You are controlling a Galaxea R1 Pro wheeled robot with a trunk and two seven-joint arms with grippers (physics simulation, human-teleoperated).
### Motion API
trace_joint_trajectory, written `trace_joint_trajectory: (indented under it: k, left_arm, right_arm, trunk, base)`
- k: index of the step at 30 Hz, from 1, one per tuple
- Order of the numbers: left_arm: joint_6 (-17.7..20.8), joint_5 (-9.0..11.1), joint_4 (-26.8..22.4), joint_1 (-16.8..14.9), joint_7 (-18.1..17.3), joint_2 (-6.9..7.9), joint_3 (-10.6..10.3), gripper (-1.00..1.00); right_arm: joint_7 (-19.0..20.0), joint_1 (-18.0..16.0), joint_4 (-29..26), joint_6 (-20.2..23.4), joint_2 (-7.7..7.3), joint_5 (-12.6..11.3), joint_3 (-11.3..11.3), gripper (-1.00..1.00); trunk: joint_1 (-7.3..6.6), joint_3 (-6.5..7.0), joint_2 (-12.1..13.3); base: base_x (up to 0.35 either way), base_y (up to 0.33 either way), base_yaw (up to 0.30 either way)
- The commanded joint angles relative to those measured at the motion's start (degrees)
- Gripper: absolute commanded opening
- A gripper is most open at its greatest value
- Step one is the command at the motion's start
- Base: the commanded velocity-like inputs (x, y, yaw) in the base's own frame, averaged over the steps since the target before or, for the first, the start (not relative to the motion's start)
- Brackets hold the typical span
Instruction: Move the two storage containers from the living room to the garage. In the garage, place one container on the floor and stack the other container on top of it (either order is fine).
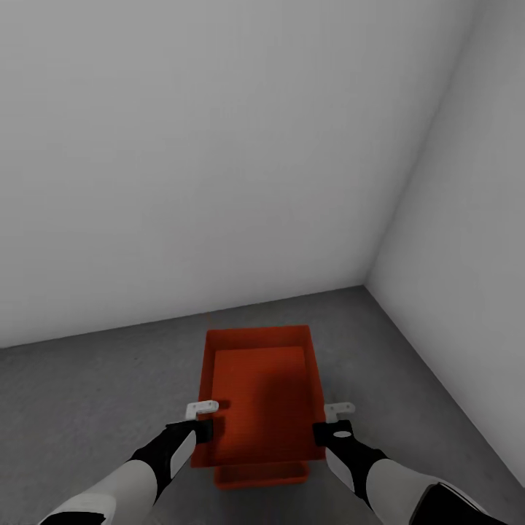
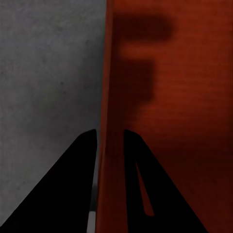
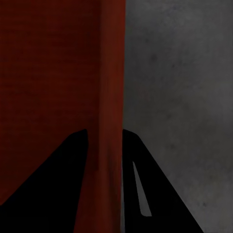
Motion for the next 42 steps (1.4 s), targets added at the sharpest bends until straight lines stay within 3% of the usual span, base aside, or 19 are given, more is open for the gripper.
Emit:
trace_joint_trajectory:
  k: [1,42]
  left_arm:
    - [0.35,0.34,-0.31,-0.03,0.74,0.05,0.31,-1.0]
    - [0.35,0.34,-0.32,-0.03,0.74,0.05,0.31,-1.0]
  right_arm:
    - [-0.66,-0.04,1.19,-0.01,-0.55,-0.86,-1.77,-1.0]
    - [-0.66,-0.04,1.19,0.21,-0.42,-0.77,-1.72,-1.0]
  trunk:
    - [0.03,-0.19,-0.11]
    - [0.03,-3.45,-0.11]
  base:
    - [0.0,0.0,-0.003]
    - [0.0,0.0,0.0]
